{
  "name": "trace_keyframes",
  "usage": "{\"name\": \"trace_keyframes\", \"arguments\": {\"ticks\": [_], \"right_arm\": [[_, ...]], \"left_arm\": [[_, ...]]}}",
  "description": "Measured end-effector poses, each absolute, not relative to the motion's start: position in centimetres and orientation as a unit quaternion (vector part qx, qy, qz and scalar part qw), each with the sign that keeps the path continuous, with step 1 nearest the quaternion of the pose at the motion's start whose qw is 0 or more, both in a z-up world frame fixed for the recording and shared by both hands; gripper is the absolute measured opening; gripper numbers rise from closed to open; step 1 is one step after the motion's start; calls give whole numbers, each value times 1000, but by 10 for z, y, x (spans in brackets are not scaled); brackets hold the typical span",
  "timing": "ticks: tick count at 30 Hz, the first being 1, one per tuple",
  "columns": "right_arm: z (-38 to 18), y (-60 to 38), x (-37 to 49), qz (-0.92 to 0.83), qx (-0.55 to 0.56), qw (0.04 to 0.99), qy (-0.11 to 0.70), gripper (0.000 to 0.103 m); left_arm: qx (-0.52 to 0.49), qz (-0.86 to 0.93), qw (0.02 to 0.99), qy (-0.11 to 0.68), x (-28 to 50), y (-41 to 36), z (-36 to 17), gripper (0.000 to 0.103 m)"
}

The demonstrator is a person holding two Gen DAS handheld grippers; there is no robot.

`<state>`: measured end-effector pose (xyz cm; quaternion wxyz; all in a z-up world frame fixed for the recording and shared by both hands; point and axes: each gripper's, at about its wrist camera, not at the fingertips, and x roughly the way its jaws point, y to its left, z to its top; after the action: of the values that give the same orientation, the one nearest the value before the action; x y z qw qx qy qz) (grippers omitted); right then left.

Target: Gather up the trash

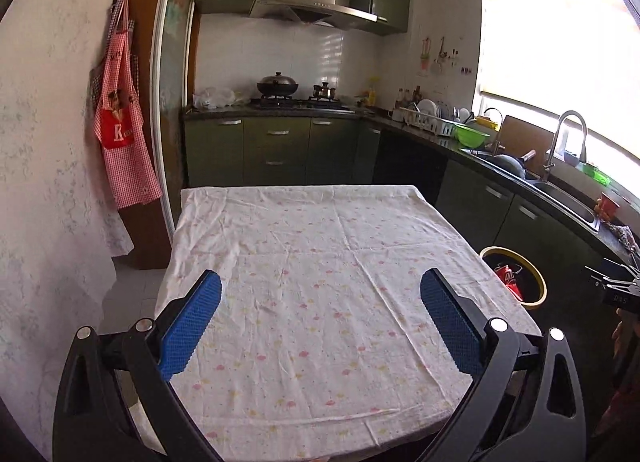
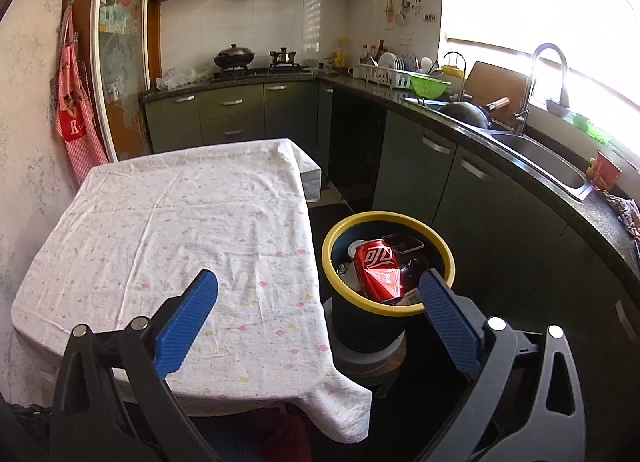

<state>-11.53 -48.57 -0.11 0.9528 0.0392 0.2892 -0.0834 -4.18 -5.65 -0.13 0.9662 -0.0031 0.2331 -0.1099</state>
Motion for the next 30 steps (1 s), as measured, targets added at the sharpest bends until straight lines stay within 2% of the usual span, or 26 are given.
{"name": "trace_keyframes", "arguments": {"ticks": [8, 30], "right_arm": [[1, -487, -127, -80, 49, 957, 275, 96], [-7, -480, -115, -95, 35, 953, 287, 96]], "left_arm": [[22, -88, 976, 196, -70, -65, 14, 98], [25, -94, 974, 204, -53, -75, 14, 98]]}}
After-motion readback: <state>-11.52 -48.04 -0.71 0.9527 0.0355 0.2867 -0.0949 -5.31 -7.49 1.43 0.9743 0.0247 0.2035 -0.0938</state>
